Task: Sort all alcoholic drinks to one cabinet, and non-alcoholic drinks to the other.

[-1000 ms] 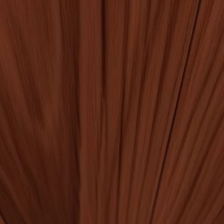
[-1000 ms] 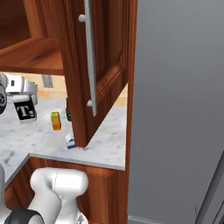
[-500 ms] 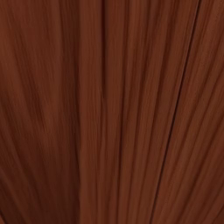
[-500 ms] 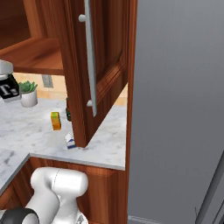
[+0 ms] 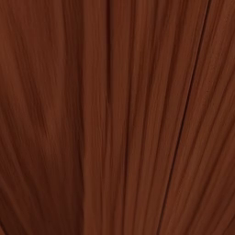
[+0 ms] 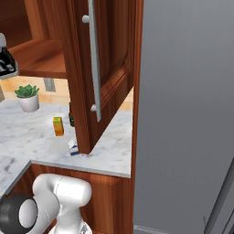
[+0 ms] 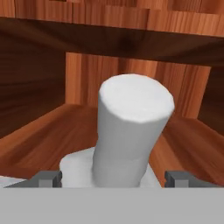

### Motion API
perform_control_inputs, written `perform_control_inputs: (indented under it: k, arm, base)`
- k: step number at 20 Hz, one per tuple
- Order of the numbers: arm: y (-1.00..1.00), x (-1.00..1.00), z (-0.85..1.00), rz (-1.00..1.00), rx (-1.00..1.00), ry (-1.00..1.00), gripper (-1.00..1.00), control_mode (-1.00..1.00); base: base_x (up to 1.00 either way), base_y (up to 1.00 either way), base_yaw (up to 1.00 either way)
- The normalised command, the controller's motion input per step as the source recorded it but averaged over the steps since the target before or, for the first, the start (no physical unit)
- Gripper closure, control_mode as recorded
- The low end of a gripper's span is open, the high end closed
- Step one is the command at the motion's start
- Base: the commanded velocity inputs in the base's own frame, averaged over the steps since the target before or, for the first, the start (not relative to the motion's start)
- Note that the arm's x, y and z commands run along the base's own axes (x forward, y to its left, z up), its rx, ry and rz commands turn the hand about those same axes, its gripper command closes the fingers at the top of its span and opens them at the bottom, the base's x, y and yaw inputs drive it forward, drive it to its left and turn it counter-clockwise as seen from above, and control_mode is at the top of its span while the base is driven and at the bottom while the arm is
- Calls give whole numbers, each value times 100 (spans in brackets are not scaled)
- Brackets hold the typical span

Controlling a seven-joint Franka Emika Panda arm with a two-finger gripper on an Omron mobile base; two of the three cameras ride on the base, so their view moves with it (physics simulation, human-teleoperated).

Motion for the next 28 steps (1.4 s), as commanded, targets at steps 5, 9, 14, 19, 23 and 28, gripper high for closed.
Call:
perform_control_inputs:
  k: [5, 9, 14, 19, 23, 28]
  arm:
    - [28, 98, -30, 2, 0, -1, 100, -100]
    - [6, 91, 6, 3, 0, -6, 100, -100]
    - [2, 81, -4, 3, 0, -2, 100, -100]
    - [10, 73, -29, 4, 0, 0, 100, -100]
    - [7, 71, 0, 1, 0, 0, 100, -100]
    - [11, 28, -3, 1, 0, 0, -100, -100]
  base:
    - [0, 0, 0]
    - [0, 0, 0]
    - [0, 0, 0]
    - [0, 0, 0]
    - [0, 0, 0]
    - [0, 0, 0]
